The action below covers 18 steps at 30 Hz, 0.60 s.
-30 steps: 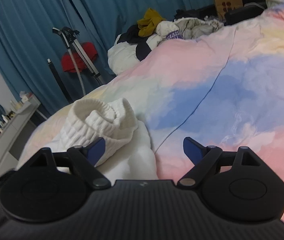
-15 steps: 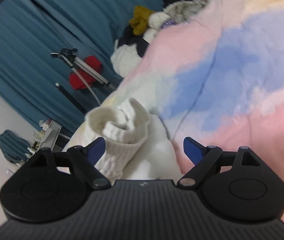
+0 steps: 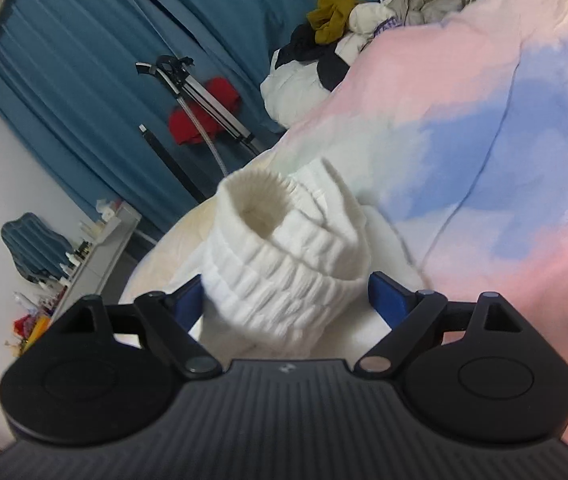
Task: Fold clothes
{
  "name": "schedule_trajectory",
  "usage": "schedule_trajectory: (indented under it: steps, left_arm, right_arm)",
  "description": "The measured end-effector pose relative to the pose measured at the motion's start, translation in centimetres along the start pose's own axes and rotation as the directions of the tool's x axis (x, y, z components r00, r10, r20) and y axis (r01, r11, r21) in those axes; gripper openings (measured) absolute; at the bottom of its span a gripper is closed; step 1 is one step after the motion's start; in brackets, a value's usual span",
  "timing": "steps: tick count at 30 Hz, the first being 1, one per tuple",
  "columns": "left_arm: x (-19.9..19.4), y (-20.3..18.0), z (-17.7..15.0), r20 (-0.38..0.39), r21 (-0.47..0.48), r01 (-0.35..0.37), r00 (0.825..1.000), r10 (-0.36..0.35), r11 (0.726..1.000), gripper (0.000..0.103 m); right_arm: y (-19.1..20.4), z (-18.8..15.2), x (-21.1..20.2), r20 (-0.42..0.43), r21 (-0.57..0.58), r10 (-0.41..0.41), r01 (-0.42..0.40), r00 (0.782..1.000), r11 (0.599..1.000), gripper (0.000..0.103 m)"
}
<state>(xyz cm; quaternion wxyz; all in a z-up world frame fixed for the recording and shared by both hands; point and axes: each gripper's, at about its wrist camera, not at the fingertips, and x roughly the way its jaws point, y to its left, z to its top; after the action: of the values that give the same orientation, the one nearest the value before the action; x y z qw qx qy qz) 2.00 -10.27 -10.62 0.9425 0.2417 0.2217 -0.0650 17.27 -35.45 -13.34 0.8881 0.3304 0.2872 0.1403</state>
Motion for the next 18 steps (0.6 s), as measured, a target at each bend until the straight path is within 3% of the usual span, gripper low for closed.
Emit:
schedule_trajectory:
  steps: [1,2,3,5,8,13,15,18]
  left_arm:
    - [0.0,0.1,0.0,0.004,0.0,-0.002,1.0,0.002,1.0,0.068]
    - [0.0,0.2,-0.1,0.01,-0.011,-0.001,1.0,0.001,1.0,0.062]
    - [-0.1,0.5,-0.1,0.018,-0.024,0.001,1.0,0.0,1.0,0.057]
    - [-0.3,1.2,0.1,0.044,-0.066,0.011,0.999,-0.009,0.998,0.028]
    - [-1.1,2.0,0.6,0.102,-0.123,0.044,0.994,-0.031,0.991,0.014]
    - [-3.1,1.8,1.6,0.211,-0.115,0.159,0.969,-0.132,0.981,0.013]
    - [-3.0,0.7,1.7,0.2,-0.066,0.206,0.961,-0.189,0.976,0.013]
    - [-2.0,-0.6,1.4,0.14,-0.026,0.268,0.955,-0.262,0.963,0.015]
  right_arm:
    - [0.3,0.0,0.1,0.013,-0.023,-0.013,0.013,1.0,1.0,0.083]
    - [0.6,0.0,0.2,0.027,-0.046,-0.026,0.027,0.999,0.999,0.068]
    - [1.0,0.0,0.3,0.041,-0.068,-0.038,0.041,0.998,0.997,0.06]
    - [1.4,-0.1,-0.2,0.068,-0.11,-0.047,0.054,0.997,0.992,0.052]
    - [1.9,0.2,-1.7,0.124,-0.116,-0.025,0.04,0.992,0.992,0.046]
    - [2.0,1.3,-5.7,0.272,-0.112,-0.023,0.056,0.962,0.992,0.044]
    - [0.6,1.3,-6.3,0.267,-0.08,-0.087,0.112,0.96,0.99,0.044]
    - [-3.3,0.4,-5.1,0.153,0.043,-0.192,0.188,0.969,0.981,0.044]
